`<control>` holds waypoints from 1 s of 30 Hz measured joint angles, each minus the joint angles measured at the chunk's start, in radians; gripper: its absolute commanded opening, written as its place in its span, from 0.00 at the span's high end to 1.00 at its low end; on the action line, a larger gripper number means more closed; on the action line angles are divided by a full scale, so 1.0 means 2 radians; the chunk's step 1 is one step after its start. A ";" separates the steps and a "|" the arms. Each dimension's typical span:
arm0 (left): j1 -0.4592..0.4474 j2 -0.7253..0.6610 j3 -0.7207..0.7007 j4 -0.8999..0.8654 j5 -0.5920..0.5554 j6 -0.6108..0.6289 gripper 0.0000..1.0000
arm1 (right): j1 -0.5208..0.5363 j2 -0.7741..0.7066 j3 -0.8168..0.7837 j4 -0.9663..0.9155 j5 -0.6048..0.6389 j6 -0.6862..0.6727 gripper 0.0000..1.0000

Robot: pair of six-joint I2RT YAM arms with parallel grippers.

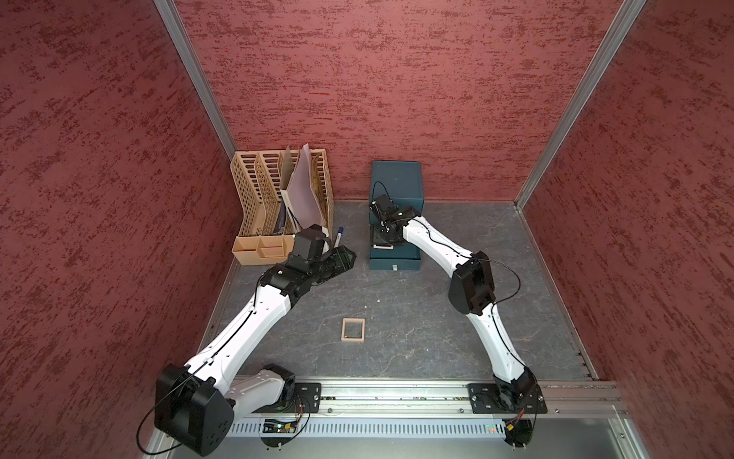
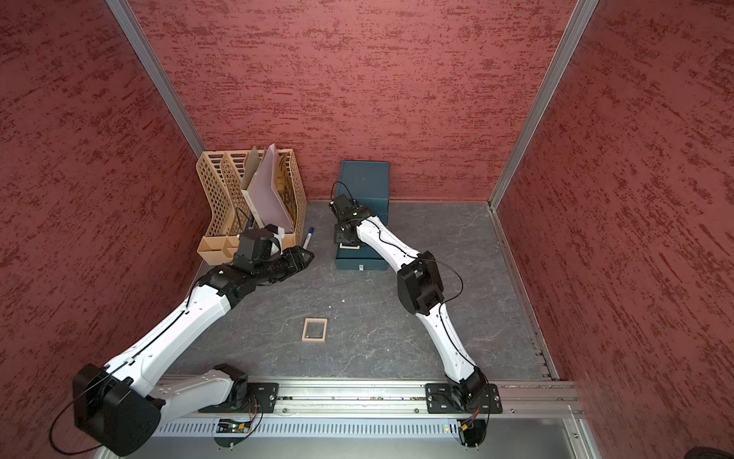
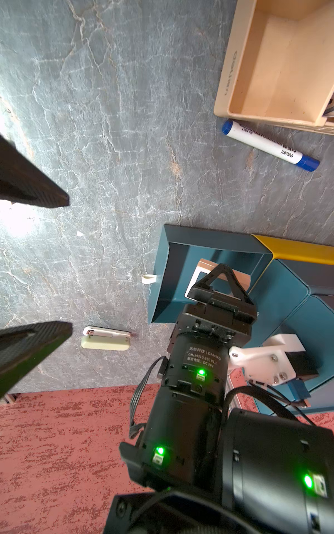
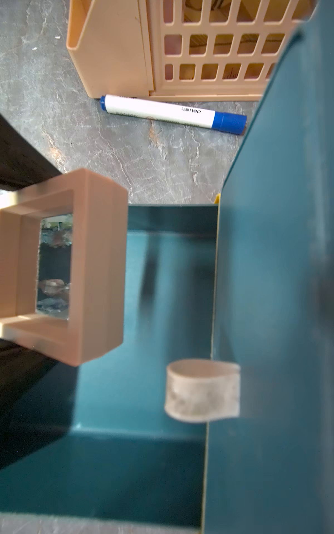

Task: Place the brooch boxes into the drawer by color
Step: Place the brooch box in the drawer.

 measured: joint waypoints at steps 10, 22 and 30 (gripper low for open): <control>0.000 -0.005 0.000 -0.001 0.000 0.000 0.34 | -0.005 0.019 -0.006 0.001 -0.011 0.004 0.49; 0.000 -0.005 0.000 -0.001 0.000 0.000 0.34 | -0.006 0.035 -0.006 -0.003 -0.027 0.010 0.48; 0.000 -0.005 0.000 -0.001 0.000 0.000 0.34 | -0.008 0.037 -0.006 -0.002 -0.030 0.009 0.43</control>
